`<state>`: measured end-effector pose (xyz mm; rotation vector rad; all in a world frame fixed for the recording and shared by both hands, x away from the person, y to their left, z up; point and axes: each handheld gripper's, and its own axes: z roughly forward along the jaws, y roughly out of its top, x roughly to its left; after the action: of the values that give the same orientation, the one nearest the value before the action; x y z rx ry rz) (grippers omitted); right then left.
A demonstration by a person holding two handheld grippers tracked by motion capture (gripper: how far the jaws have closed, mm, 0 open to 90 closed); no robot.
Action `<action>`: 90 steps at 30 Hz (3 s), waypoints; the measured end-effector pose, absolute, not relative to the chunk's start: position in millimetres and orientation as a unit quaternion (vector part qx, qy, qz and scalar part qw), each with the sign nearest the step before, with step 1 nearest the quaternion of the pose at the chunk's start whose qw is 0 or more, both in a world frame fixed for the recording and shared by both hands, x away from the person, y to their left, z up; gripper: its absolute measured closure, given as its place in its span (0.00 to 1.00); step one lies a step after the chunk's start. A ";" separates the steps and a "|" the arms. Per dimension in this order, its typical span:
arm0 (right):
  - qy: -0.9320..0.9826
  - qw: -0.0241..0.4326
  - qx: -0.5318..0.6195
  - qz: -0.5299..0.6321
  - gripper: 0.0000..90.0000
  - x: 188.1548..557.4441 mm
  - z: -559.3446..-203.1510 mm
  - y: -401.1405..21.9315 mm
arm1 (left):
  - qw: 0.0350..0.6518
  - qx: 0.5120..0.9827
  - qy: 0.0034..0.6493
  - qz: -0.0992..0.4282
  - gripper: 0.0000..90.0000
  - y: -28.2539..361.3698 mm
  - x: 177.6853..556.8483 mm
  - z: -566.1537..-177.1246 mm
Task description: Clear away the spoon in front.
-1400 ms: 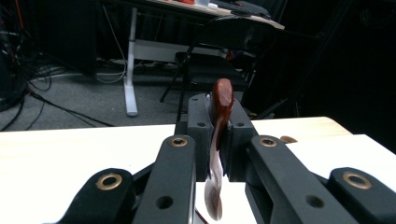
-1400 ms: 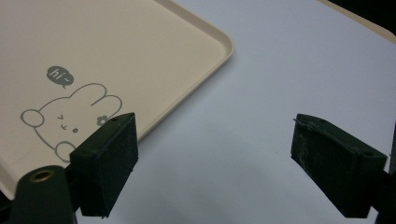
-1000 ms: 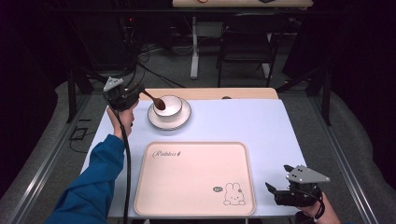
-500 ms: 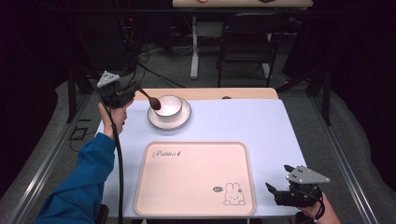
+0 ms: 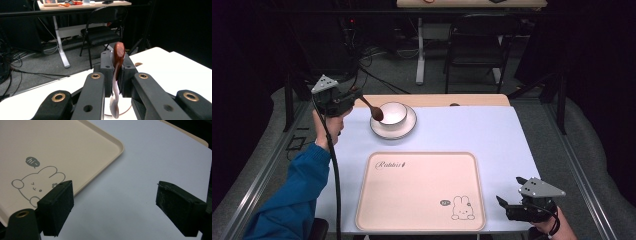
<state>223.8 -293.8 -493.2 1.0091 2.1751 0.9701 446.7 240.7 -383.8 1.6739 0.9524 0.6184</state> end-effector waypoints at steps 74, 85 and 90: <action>0.809 0.274 0.376 0.360 0.16 223.6 -493.2 -294.0 | 0.466 0.847 0.241 0.088 0.94 214.0 367.7 -375.8; 0.809 0.274 0.376 0.360 0.16 223.4 -493.1 -293.9 | 0.439 0.869 0.224 0.045 0.94 204.0 365.5 -394.6; 0.809 0.274 0.376 0.360 0.16 223.4 -493.1 -294.1 | 0.427 0.876 0.225 0.023 0.94 199.8 367.9 -407.6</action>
<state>223.4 -294.1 -493.1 1.0108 2.1740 0.9679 367.9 199.8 -407.6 2.1879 0.5626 0.0565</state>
